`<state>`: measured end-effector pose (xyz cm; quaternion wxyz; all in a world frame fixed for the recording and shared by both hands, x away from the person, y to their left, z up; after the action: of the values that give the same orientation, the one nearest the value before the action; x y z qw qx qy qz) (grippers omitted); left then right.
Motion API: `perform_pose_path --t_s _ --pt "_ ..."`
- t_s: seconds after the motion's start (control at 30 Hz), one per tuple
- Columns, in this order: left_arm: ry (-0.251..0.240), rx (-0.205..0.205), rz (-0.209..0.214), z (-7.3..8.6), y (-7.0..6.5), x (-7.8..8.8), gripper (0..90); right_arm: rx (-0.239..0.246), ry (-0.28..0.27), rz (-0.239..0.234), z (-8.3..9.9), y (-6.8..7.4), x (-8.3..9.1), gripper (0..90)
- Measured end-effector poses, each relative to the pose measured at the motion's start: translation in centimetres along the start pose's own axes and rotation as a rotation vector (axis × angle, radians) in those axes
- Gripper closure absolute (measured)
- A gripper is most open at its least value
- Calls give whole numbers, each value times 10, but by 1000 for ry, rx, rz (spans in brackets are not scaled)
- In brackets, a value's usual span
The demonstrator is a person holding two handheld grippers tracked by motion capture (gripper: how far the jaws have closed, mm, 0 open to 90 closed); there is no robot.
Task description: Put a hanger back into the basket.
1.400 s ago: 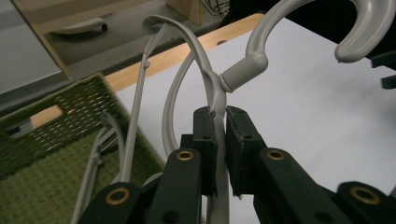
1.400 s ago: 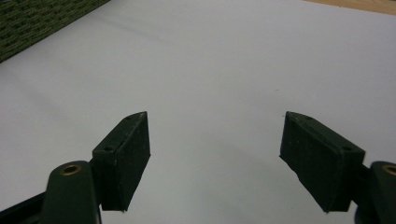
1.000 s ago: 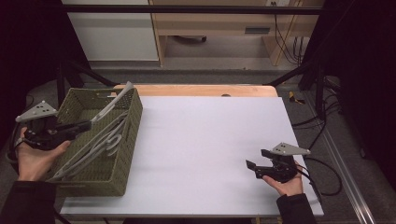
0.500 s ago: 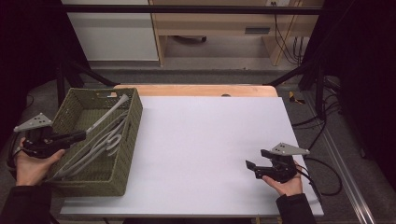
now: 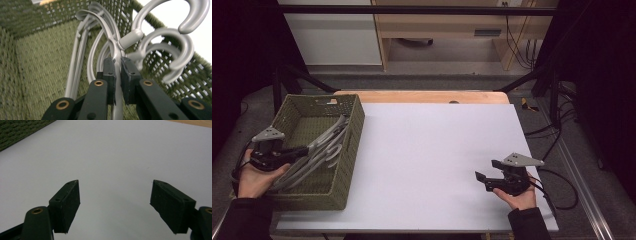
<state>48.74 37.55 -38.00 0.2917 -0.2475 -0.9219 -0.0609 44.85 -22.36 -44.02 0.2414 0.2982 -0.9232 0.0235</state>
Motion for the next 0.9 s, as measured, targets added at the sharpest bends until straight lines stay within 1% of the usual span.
perform_pose_path --t_s 0.03,0.07,0.13,0.17,0.2,0.23,0.27,0.3,0.33,0.37,0.4,0.47,0.5,0.53,0.57,0.6,0.63,0.67,0.7,0.73,0.77,0.8,0.83,0.87,0.9 --pt "-2 1 16 -2 0 1 825 1 7 1 1 0 0 241" --pt "-12 -14 9 -5 -1 1 824 3 6 0 1 0 0 241" --pt "-7 -51 5 -8 0 2 821 5 4 0 1 0 -1 241" --pt "-22 -72 -3 -10 1 4 820 4 5 -1 1 0 -1 241" --pt "-77 -79 -5 -14 2 8 899 4 5 -1 1 1 -1 241" --pt "-131 -65 22 -19 2 14 900 2 4 -1 1 0 -1 241" --pt "-169 -75 49 -24 0 19 900 5 5 -1 1 0 0 241" --pt "-162 -89 60 -26 -1 20 900 5 5 -1 1 0 0 241" --pt "-129 -89 32 -27 0 18 900 3 5 -1 1 0 -1 241" --pt "-112 -73 20 -25 2 14 900 3 5 -2 1 0 -1 241" --pt "-99 -55 23 -23 3 12 900 2 8 -4 1 1 -1 240" --pt "-93 -30 26 -16 2 7 900 2 11 -4 0 2 1 240" --pt "-88 -28 19 -14 1 6 897 4 0 -5 0 1 1 240" --pt "-79 -26 12 -12 0 5 858 -4 -3 -3 -1 1 1 240" --pt "-58 -18 7 -9 -1 4 770 1 0 0 0 0 1 240" --pt "-29 -24 -19 -7 -2 4 708 5 2 -1 0 -1 1 240" --pt "-11 -36 -38 -6 -4 4 649 2 0 -2 0 0 1 239" --pt "5 -36 -27 -5 -6 4 629 4 1 -4 0 0 0 239" --pt "47 -24 -3 -3 -11 2 597 5 1 -4 0 0 0 239" --pt "107 -28 -11 0 -12 -2 568 3 5 -3 0 1 0 239" --pt "153 -28 -14 1 -12 -6 564 2 4 -2 0 1 -1 240" --pt "184 -31 -25 3 -11 -9 565 8 6 -5 1 1 -1 240" --pt "215 -29 -22 5 -10 -14 570 2 11 -4 1 2 -1 239" --pt "225 -23 -21 5 -9 -18 581 5 7 -6 1 2 -1 239" --pt "239 -25 -34 5 -8 -21 620 3 6 -6 1 2 -1 240"
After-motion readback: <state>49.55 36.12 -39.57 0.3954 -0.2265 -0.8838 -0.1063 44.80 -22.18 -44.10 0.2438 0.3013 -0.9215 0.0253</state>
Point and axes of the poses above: each handheld gripper's, and its own axes: x roughly backward along the jaws, z roughly out of its underside, y roughly to its left, the point moved 4 cm from there along -x, roughly forward along the jaws, and after that the axes turned 6 degrees about -y, right-handed, at the moved point
